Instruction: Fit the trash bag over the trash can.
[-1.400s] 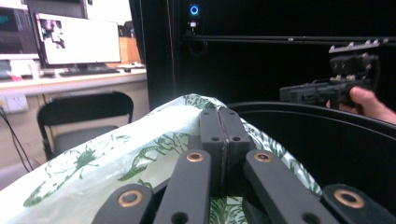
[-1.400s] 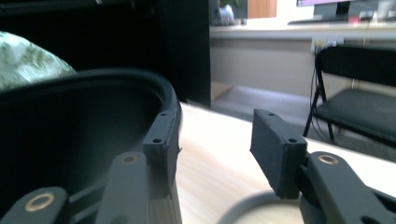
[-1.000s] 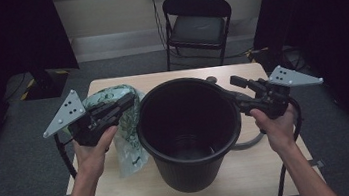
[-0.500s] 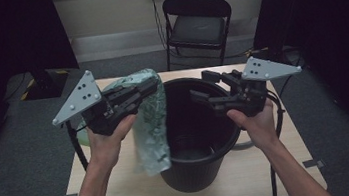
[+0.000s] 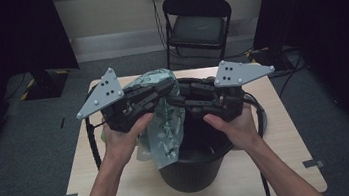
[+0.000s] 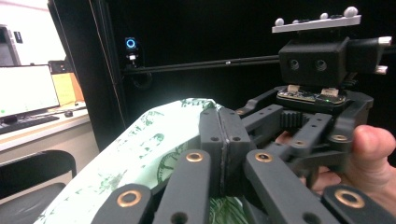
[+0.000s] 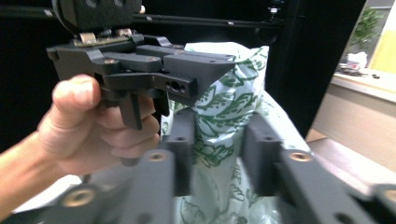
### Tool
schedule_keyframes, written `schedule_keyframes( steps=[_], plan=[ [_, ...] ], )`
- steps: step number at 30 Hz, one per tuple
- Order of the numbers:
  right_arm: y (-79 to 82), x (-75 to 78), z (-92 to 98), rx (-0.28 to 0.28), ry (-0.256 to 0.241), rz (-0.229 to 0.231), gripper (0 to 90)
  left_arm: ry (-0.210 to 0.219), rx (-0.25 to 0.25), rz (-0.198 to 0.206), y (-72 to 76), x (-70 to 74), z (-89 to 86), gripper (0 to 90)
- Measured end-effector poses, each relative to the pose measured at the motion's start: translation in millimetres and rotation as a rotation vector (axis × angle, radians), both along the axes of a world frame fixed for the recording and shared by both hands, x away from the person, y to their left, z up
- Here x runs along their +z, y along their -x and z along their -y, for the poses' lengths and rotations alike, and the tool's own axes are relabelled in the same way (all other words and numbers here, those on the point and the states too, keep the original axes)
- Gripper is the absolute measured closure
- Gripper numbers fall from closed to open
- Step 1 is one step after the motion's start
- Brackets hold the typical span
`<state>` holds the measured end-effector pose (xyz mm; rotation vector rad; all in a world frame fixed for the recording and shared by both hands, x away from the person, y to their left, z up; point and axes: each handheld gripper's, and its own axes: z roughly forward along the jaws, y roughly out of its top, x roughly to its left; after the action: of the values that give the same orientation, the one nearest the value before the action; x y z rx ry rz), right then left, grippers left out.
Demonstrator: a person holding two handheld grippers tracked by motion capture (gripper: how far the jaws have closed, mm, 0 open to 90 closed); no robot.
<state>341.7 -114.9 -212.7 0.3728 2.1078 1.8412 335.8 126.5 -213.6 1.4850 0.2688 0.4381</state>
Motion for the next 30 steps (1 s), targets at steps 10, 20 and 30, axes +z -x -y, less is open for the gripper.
schedule_keyframes(
  steps=[10, 20, 30],
  plan=[
    [-5.6, -3.8, 24.6, -0.04, 0.013, 0.004, 89.6, 0.041, 0.03, 0.008, 6.2, 0.5, -19.1, 67.1],
    [-8.1, -15.5, 47.3, -0.037, 0.001, -0.013, 89.1, 0.088, 0.105, -0.028, -9.5, -8.1, -37.2, 48.3],
    [-11.0, -27.6, 59.7, -0.044, -0.023, -0.031, 87.0, 0.028, 0.071, -0.108, -25.9, -33.2, -44.0, 72.4]
  ],
)
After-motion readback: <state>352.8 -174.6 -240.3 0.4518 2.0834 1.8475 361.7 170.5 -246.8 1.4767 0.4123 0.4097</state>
